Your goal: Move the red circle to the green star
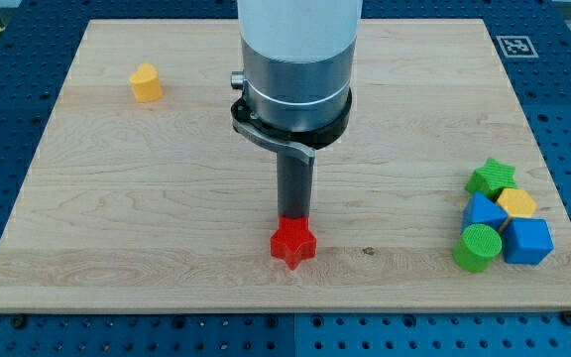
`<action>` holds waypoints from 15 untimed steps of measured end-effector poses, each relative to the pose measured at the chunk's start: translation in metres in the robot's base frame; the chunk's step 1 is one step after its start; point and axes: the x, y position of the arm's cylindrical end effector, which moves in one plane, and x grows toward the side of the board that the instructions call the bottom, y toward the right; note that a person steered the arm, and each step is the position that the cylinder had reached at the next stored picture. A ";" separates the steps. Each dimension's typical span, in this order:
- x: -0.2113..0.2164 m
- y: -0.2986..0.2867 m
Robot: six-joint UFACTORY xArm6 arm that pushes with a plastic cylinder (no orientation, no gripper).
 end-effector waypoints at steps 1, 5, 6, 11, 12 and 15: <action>0.000 0.001; -0.106 -0.009; -0.119 -0.010; -0.146 0.078; -0.142 0.106; -0.143 0.079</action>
